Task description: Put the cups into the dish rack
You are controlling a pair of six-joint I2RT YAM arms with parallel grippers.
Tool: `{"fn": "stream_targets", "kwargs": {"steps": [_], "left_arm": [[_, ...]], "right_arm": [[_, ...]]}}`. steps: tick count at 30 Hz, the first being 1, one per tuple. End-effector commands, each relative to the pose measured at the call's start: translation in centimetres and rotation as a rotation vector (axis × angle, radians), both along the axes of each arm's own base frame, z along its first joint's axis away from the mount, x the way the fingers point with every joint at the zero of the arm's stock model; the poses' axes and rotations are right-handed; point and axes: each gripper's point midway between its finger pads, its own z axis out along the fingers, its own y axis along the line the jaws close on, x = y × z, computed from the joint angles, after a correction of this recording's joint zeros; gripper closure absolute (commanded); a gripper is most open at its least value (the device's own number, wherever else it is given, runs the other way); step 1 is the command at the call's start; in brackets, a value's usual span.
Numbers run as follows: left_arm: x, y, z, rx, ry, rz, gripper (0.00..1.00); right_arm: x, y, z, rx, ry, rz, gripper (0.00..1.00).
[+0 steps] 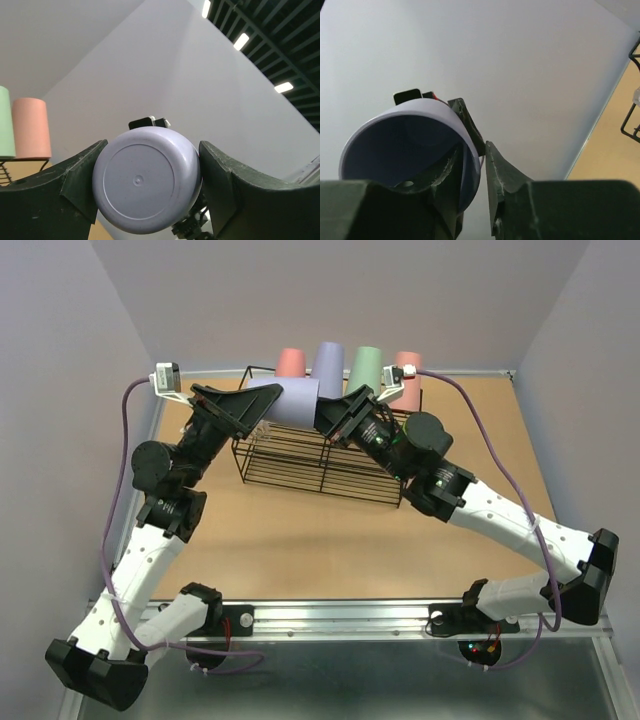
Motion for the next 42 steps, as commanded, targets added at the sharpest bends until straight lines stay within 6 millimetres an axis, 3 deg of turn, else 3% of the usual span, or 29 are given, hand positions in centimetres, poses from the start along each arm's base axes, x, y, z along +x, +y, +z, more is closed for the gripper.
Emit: {"fn": "stream_targets", "kwargs": {"steps": [1,2,3,6,13,18,24,31,42], "left_arm": [[-1.0,0.4,2.3,0.088,-0.105,0.068,1.0],[-0.5,0.5,2.0,0.103,-0.089,0.089,1.0],[-0.3,0.6,1.4,0.118,-0.071,0.1,1.0],[0.1,0.7,1.0,0.167,-0.058,0.131,1.0],[1.3,1.2,0.6,0.265,-0.047,0.209,1.0],[2.9,1.5,-0.5,0.418,-0.024,0.276,1.0],[5.3,2.1,-4.5,0.613,0.036,0.346,1.0],[8.7,1.3,-12.8,0.81,0.185,0.312,1.0],[13.0,2.0,-16.9,0.956,0.248,0.463,1.0]], "right_arm": [[-0.9,-1.4,0.7,-0.037,-0.041,-0.026,0.63],[-1.1,-2.0,0.8,-0.038,-0.043,-0.036,0.52],[-0.9,-2.4,0.4,-0.056,-0.039,-0.057,0.48],[-1.0,-3.9,-0.4,-0.078,-0.027,-0.098,0.43],[-1.7,-7.0,-2.1,-0.121,-0.003,-0.164,0.39],[-2.3,-9.7,-4.7,-0.215,0.042,-0.222,0.39],[-3.3,-13.3,-6.7,-0.244,0.084,-0.292,0.38],[-3.7,-14.9,-7.7,-0.281,0.105,-0.325,0.38],[-3.6,-15.2,-8.0,-0.33,0.099,-0.341,0.38]]}}
